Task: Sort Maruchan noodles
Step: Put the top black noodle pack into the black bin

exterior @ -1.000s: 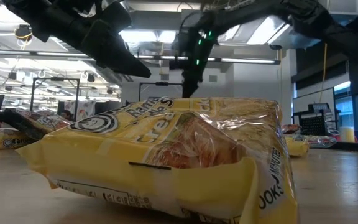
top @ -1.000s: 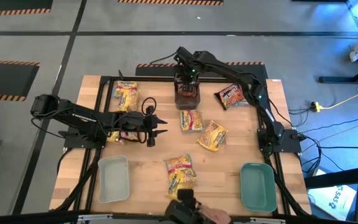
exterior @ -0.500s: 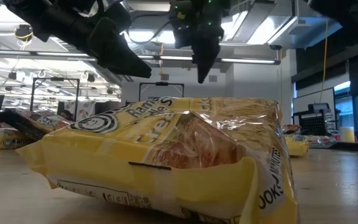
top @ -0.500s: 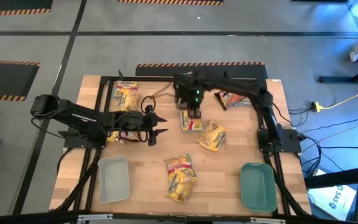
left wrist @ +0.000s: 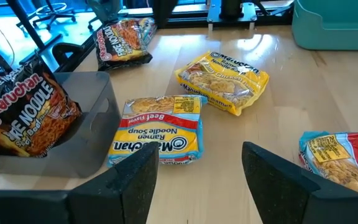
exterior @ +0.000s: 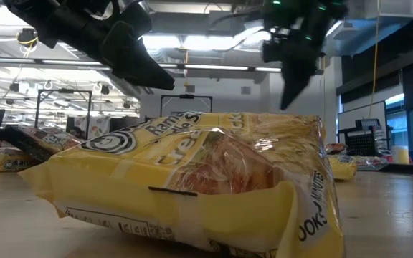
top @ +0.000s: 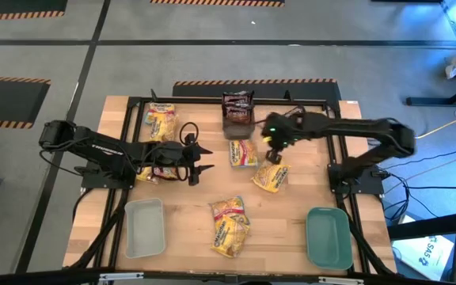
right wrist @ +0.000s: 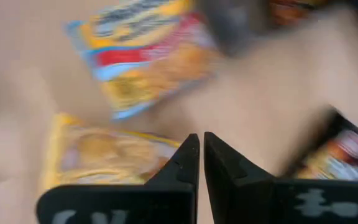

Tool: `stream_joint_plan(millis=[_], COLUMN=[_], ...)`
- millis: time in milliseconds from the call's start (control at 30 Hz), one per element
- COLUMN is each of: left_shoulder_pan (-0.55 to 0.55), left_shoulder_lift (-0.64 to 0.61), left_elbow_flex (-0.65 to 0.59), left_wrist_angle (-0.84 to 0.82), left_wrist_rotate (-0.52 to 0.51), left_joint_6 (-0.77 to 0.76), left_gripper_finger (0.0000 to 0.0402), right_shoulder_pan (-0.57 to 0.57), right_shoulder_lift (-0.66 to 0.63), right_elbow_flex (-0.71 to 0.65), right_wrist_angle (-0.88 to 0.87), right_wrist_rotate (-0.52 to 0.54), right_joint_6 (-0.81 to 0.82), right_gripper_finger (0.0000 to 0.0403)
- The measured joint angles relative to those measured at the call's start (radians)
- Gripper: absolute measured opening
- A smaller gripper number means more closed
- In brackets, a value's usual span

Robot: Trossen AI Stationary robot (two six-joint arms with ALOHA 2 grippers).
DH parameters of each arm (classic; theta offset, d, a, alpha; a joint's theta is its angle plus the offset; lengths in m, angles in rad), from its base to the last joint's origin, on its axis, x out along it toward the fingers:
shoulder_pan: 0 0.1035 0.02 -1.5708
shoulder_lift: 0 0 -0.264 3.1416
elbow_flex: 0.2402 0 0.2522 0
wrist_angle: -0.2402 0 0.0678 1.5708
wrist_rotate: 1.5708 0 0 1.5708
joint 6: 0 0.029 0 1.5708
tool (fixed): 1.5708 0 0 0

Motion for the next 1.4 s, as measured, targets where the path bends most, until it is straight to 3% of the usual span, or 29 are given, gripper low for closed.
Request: stream_joint_plan(millis=[200,300,400,500,733,933,1133,1400], left_shoulder_pan=[0.000,0.000,0.000,0.000,0.000,0.000,0.000,0.000], left_shoulder_lift=[0.000,0.000,0.000,0.000,0.000,0.000,0.000,0.000], left_elbow_flex=[0.000,0.000,0.000,0.000,0.000,0.000,0.000,0.000], left_wrist_angle=[0.004,0.007,0.010,0.013,0.013,0.012,0.012,0.011], left_wrist_rotate=[0.000,0.000,0.002,0.002,0.006,0.006,0.006,-0.001], left_joint_6=[-0.010,-0.019,-0.021,-0.027,-0.045,-0.043,-0.047,-0.051], left_gripper_finger=[0.0225,0.0225,0.0225,0.0225,0.0225,0.0225,0.0225,0.0224], right_shoulder_pan=[-0.114,-0.187,-0.267,-0.349,-0.535,-0.644,-0.676,-0.675], right_shoulder_lift=[-0.155,-0.163,-0.156,-0.135,-0.062,0.022,0.093,0.137], right_elbow_flex=[-0.192,-0.210,-0.209,-0.209,-0.209,-0.209,-0.199,-0.193], right_wrist_angle=[0.089,0.080,0.084,0.091,0.145,0.222,0.242,0.242], right_wrist_rotate=[0.212,0.229,0.188,0.173,0.167,0.052,-0.008,-0.067], right_joint_6=[0.108,0.131,0.114,0.077,0.071,0.036,0.017,0.022], right_gripper_finger=[0.0007,0.0010,0.0037,0.0097,0.0286,0.0380,0.0396,0.0330])
